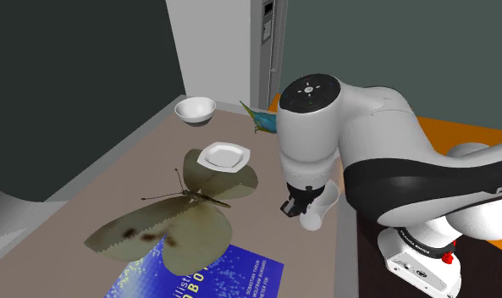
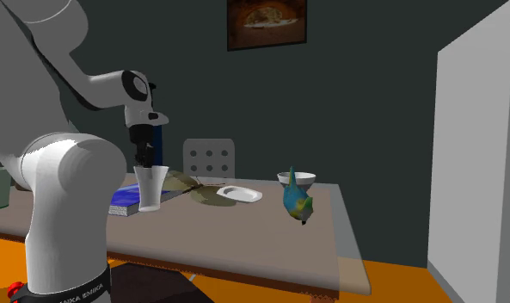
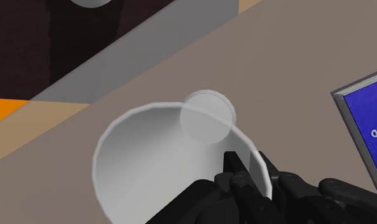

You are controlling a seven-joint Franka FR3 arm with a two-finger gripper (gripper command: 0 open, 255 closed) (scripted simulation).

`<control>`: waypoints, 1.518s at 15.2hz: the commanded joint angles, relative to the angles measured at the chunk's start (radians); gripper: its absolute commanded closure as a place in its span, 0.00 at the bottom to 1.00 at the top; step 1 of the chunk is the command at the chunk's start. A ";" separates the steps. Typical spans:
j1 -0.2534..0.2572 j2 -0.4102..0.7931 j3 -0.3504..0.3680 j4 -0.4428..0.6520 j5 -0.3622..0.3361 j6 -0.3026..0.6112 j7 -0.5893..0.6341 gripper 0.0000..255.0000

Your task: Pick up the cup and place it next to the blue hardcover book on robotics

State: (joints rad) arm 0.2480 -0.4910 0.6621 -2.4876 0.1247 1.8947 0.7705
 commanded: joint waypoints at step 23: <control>-0.004 0.019 0.014 0.050 -0.004 -0.031 0.020 0.00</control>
State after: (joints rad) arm 0.2394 -0.4581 0.6832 -2.4633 0.1168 1.9034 0.7933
